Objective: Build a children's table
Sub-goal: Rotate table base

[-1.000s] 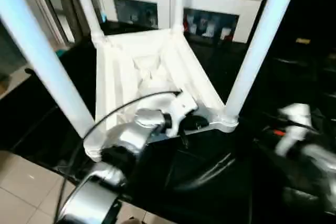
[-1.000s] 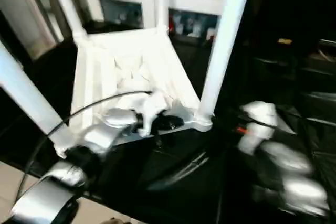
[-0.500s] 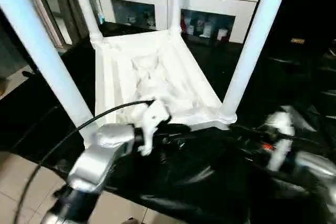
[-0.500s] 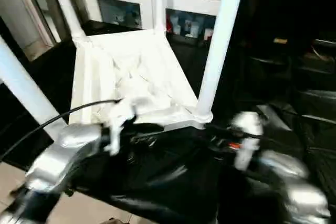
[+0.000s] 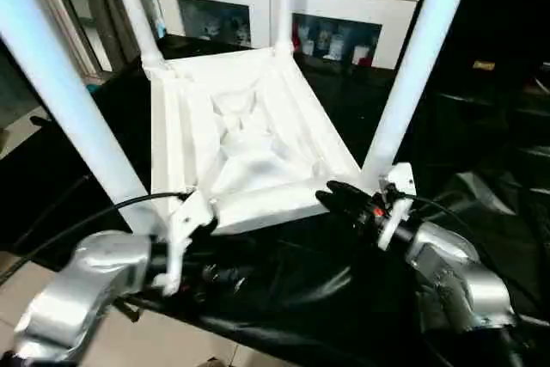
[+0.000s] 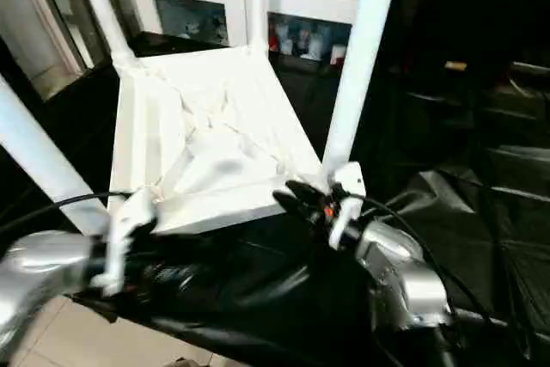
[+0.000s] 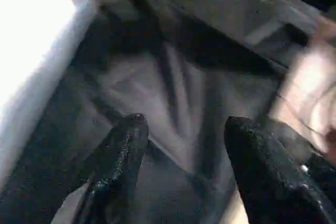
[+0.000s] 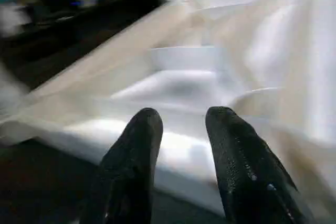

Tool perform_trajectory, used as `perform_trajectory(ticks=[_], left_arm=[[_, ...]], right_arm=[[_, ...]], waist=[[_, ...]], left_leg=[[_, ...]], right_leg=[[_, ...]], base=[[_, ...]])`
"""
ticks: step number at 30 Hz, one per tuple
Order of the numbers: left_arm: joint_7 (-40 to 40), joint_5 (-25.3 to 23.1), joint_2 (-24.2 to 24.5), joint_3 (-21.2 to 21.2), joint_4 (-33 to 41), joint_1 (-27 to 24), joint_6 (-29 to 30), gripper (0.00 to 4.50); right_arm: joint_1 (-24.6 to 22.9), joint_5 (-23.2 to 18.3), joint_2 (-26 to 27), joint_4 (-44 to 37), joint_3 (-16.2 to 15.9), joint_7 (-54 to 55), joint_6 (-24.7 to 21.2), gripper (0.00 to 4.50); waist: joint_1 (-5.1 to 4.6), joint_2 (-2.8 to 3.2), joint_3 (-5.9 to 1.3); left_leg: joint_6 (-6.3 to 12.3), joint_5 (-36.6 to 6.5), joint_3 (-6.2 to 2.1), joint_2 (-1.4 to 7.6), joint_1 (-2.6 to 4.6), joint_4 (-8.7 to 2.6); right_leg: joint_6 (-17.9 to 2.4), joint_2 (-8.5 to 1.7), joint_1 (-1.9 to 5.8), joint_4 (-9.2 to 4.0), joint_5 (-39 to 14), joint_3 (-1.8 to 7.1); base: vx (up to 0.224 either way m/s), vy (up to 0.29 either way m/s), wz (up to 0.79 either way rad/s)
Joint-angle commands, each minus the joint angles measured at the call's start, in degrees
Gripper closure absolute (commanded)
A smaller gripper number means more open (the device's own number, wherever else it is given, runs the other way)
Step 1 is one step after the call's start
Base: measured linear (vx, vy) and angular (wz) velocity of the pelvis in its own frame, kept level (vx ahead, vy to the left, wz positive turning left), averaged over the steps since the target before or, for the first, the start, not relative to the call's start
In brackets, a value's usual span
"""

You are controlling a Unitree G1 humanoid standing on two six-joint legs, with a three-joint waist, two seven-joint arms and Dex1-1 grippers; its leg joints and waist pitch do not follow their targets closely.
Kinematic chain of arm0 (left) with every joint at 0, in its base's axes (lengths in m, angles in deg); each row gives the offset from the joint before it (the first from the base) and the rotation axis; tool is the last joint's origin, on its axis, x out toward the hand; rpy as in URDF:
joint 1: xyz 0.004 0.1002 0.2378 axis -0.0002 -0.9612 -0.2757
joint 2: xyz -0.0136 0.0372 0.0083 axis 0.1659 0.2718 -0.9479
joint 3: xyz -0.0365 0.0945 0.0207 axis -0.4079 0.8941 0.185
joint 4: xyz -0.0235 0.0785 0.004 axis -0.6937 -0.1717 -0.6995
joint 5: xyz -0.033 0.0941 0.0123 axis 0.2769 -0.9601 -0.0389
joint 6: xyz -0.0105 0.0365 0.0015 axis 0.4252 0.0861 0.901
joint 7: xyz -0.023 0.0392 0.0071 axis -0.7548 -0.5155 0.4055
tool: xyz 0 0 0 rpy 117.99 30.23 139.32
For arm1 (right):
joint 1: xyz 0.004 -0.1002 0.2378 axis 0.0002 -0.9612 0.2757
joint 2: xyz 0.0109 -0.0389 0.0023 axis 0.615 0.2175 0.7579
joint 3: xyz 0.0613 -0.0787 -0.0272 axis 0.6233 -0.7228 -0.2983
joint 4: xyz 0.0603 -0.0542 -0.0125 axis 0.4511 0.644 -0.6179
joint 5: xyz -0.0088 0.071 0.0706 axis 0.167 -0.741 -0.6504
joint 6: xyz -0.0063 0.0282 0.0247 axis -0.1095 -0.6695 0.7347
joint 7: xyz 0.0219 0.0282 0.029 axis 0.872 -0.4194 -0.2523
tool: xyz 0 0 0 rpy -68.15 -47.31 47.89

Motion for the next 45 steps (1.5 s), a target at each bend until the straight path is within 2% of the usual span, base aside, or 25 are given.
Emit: perform_trajectory(ticks=[1,3,5,6,7,8,11,12,13,14,16,17,19,20,21,23,25,26,30,31,32,33,34,36,45], left_arm=[[2.46,2.16,2.72,-1.43,2.98,-2.02,2.05,1.37],[5.46,3.0,7.4,-2.43,5.28,-6.66,1.91,1.35],[6.65,3.69,8.99,-3.11,6.3,-8.79,2.25,1.2],[7.31,4.55,10.17,-3.89,7.2,-10.68,2.59,0.97],[7.65,4.88,10.85,-4.6,7.65,-12.31,2.34,0.97],[7.65,4.88,10.85,-4.6,7.65,-12.31,2.34,0.96],[8.24,5.1,11.97,-6.43,8.52,-16.32,1.56,0.61],[8.43,5.28,12.64,-7.66,8.76,-18.53,1.01,0.55],[8.43,5.28,12.64,-7.66,8.76,-18.53,1.01,0.53],[7.53,5.49,12.66,-9.89,7.61,-19.92,-0.23,0.53],[6.78,5.69,12.63,-11.39,6.71,-20.66,-1.11,0.28],[4.63,5.89,10.89,-15.13,2.81,-18.8,-4.13,0.12],[3.71,6.37,10.07,-17.3,0.39,-17.11,-5.46,0.12],[3.29,6.65,9.72,-18.41,-0.87,-16.24,-6.12,0.04],[3.15,6.84,9.67,-18.88,-1.39,-15.88,-6.33,0.01],[3.71,8.84,9.83,-21.24,-3.36,-14.01,-6.54,0.0],[3.71,8.84,9.83,-21.24,-3.36,-14.01,-6.54,0.0],[3.97,10.03,9.79,-22.22,-3.73,-12.98,-6.48,0.0],[4.14,12.56,9.38,-22.84,-3.21,-10.57,-5.81,0.0],[4.14,12.56,9.38,-22.84,-3.21,-10.57,-5.81,0.0],[3.87,14.25,7.74,-21.16,-2.58,-6.73,-5.43,0.0],[3.5,14.41,6.66,-19.83,-2.72,-4.58,-5.49,0.0],[3.25,14.44,5.97,-18.96,-2.87,-3.21,-5.55,0.0],[2.76,12.82,4.58,-15.95,-4.63,-0.04,-6.87,0.0],[0.56,10.92,-4.28,-8.23,-11.06,11.0,-9.78,0.0]], right_arm=[[3.01,2.3,0.34,4.32,2.35,5.27,2.72,3.42],[8.02,3.47,0.7,11.8,5.29,12.82,5.43,3.55],[9.91,4.08,0.47,14.88,6.19,15.69,6.81,3.67],[11.51,4.64,0.07,17.72,6.67,17.54,8.15,3.77],[12.88,4.79,-0.28,19.98,7.26,18.86,9.42,3.86],[12.88,4.79,-0.28,19.98,7.26,18.86,9.42,3.99],[15.6,4.81,-1.12,24.09,8.08,20.13,11.54,4.23],[16.74,5.34,-1.52,25.88,7.9,19.4,12.63,4.32],[16.74,5.34,-1.52,25.88,7.9,19.4,12.63,4.39],[17.52,5.93,-1.68,27.13,7.09,17.49,13.69,4.39],[17.97,6.38,-1.73,27.92,6.52,16.12,14.43,4.39],[15.92,7.37,-2.08,25.14,3.94,10.88,14.17,4.39],[13.71,8.0,-2.78,22.35,1.81,7.84,13.38,4.39],[12.5,8.34,-3.21,20.9,0.64,6.35,12.93,4.39],[11.94,8.49,-3.46,20.31,0.08,5.78,12.75,4.21],[9.28,8.8,-4.79,18.32,-0.1,7.15,10.7,4.03],[9.28,8.8,-4.79,18.32,-0.1,7.15,10.7,4.03],[7.52,8.77,-5.71,16.64,-0.07,7.42,9.55,3.69],[4.46,8.82,-7.3,13.7,0.33,6.98,7.82,3.52],[4.46,8.82,-7.3,13.7,0.33,6.98,7.82,3.26],[1.96,9.1,-8.44,10.91,0.72,6.47,6.06,3.18],[1.34,9.16,-8.52,10.41,0.84,6.46,5.69,3.14],[1.02,9.18,-8.51,10.19,0.9,6.47,5.54,3.14],[0.74,9.56,-7.83,10.15,0.09,6.87,5.47,2.92],[1.89,10.85,-4.25,10.72,-3.33,8.49,4.53,2.33]], waist=[[-0.1,-0.05,-2.65],[-0.55,-0.13,-2.55],[-0.82,-0.23,-2.38],[-0.36,-0.15,-2.38],[-0.32,-0.11,-2.38],[-0.34,-0.05,-2.43],[-0.07,-0.26,-2.59],[-0.37,-0.83,-2.6],[-0.29,-0.63,-2.73],[-0.41,-1.04,-2.56],[-0.39,-0.9,-2.52],[-0.4,-1.42,-2.34],[-0.1,-1.01,-2.25],[0.04,-1.53,-2.29],[0.17,-1.27,-2.42],[-0.03,-1.73,-2.45],[0.12,-1.61,-2.56],[0.22,-1.76,-2.49],[0.42,-1.87,-2.39],[0.35,-1.99,-2.43],[0.44,-2.05,-2.41],[0.45,-1.69,-2.41],[0.7,-1.61,-2.56],[0.53,-1.98,-2.51],[0.5,-1.98,-2.93]], left_leg=[[-0.21,-13.15,-1.61,3.14,1.25,-4.72],[-0.91,-14.01,-1.84,3.06,1.01,-4.98],[-1.3,-15.43,-1.61,2.95,1.34,-4.86],[-1.58,-16.5,-1.21,3.08,2.46,-4.54],[-1.7,-16.7,-1.2,3.06,2.42,-4.51],[-1.73,-16.29,-1.47,2.98,1.65,-4.69],[-1.16,-14.96,-1.39,2.97,1.52,-4.63],[-0.64,-14.36,-1.45,2.92,1.09,-4.59],[-0.44,-14.15,-1.47,2.96,1.1,-4.39],[0.12,-13.89,-1.34,2.93,1.11,-4.41],[0.35,-14.51,-1.3,2.91,1.17,-4.25],[0.37,-15.37,-1.28,2.97,1.27,-4.33],[0.19,-16.11,-1.36,2.96,1.44,-4.38],[0.08,-15.87,-1.42,3.09,1.49,-4.51],[-0.16,-15.29,-1.64,3.17,1.38,-4.59],[-0.63,-15.44,-1.7,3.27,1.39,-4.77],[-0.66,-14.94,-1.52,3.05,1.57,-4.59],[-0.46,-14.55,-1.47,3.0,1.45,-4.6],[-0.43,-15.46,-1.48,3.02,1.45,-4.59],[-0.48,-15.61,-1.51,3.0,1.42,-4.54],[-0.52,-15.58,-1.52,3.06,1.39,-4.59],[-0.82,-15.35,-1.55,3.08,1.56,-4.61],[-1.08,-15.32,-1.42,3.13,2.0,-4.44],[-1.14,-14.97,-1.56,2.96,1.36,-4.53],[-0.99,-12.25,-1.47,2.91,1.32,-4.05]], right_leg=[[-11.82,-3.63,1.86,-3.91,-14.64,2.9],[-11.59,-3.8,1.9,-3.88,-16.85,2.9],[-11.29,-3.63,1.54,-4.08,-18.46,3.01],[-10.96,-3.46,0.66,-4.45,-18.69,3.17],[-11.18,-3.38,0.68,-4.25,-18.21,3.2],[-11.18,-3.47,1.4,-3.99,-17.63,3.14],[-10.96,-3.29,1.59,-3.73,-14.85,3.13],[-11.23,-3.37,1.94,-3.63,-14.4,3.11],[-11.55,-3.61,1.85,-3.46,-14.35,3.16],[-11.25,-3.41,1.82,-3.71,-15.05,3.18],[-11.5,-3.45,1.65,-3.74,-16.15,3.2],[-11.24,-3.29,1.51,-3.93,-17.32,3.21],[-10.62,-3.16,1.45,-3.99,-17.85,3.21],[-10.08,-3.11,1.59,-3.96,-17.06,3.26],[-10.36,-3.25,1.73,-3.61,-16.05,3.26],[-11.17,-3.17,1.76,-3.35,-14.3,3.18],[-11.82,-3.11,1.67,-3.2,-12.83,3.35],[-11.77,-3.11,1.84,-3.32,-12.46,3.4],[-11.64,-3.26,1.91,-3.47,-13.89,3.44],[-11.66,-3.33,1.9,-3.44,-14.39,3.43],[-11.21,-3.34,1.98,-3.54,-15.05,3.45],[-11.05,-3.27,1.99,-3.64,-14.99,3.49],[-11.4,-3.29,1.71,-3.62,-14.42,3.48],[-11.78,-3.31,2.19,-3.36,-13.58,3.42],[-12.36,-3.49,2.28,-3.17,-11.31,3.44]], base=[[0.0,0.0,0.0],[0.0,0.0,0.0],[0.0,0.0,0.0],[0.0,0.0,0.0],[0.0,0.0,0.0],[0.0,0.0,0.0],[0.0,0.0,0.0],[0.0,0.0,0.0],[0.0,0.0,0.0],[0.0,0.0,0.0],[0.0,0.0,0.0],[0.0,0.0,0.0],[0.0,0.0,0.0],[0.0,0.0,0.0],[0.0,0.0,0.0],[0.0,0.0,0.0],[0.0,0.0,0.0],[0.0,0.0,0.0],[0.0,0.0,0.0],[0.0,0.0,0.0],[0.0,0.0,0.0],[0.0,0.0,0.0],[0.0,0.0,0.0],[0.0,0.0,0.0],[0.0,0.0,0.0]])
